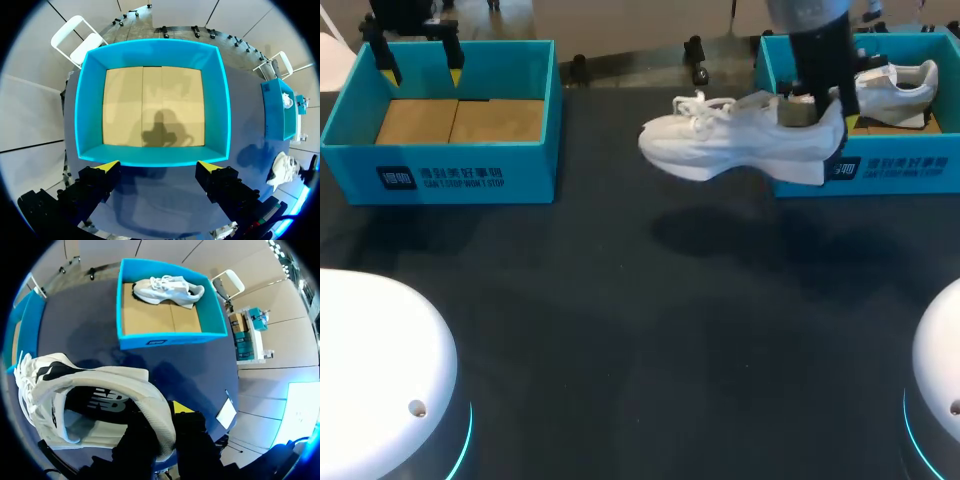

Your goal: Take the shoe out of the shoebox, open the shoe tongue, remove and reinsert the insole, then place the shoe into the shoebox

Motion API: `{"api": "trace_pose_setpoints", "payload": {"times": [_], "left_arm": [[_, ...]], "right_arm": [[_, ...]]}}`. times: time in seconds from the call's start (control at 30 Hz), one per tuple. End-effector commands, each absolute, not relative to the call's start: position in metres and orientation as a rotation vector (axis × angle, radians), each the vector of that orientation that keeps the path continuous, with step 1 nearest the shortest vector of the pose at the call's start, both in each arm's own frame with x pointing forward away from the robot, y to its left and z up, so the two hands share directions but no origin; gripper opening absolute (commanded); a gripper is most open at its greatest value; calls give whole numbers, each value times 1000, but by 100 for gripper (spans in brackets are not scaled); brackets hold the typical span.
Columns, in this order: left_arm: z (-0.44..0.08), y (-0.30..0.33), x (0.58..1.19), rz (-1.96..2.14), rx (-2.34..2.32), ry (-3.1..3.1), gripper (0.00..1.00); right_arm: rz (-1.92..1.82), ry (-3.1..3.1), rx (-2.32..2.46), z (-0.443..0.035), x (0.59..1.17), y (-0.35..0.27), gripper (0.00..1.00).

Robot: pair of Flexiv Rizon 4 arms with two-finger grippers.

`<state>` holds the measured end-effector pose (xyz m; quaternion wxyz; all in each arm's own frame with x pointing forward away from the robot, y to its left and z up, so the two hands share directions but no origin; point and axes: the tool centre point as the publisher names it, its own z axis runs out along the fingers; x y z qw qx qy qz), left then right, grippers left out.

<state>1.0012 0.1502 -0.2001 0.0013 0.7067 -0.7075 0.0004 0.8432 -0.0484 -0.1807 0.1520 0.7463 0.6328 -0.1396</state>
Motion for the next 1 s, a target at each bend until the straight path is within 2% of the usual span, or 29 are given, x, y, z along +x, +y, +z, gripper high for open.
{"api": "trace_pose_setpoints", "payload": {"times": [0.03,1.0], "left_arm": [[-200,150,1000,3,2220,-2222,100],[-200,150,1000,3,2220,-2222,100]], "right_arm": [[-394,1797,2118,-182,822,-28,0],[-477,1834,2149,-226,705,77,0]]}}
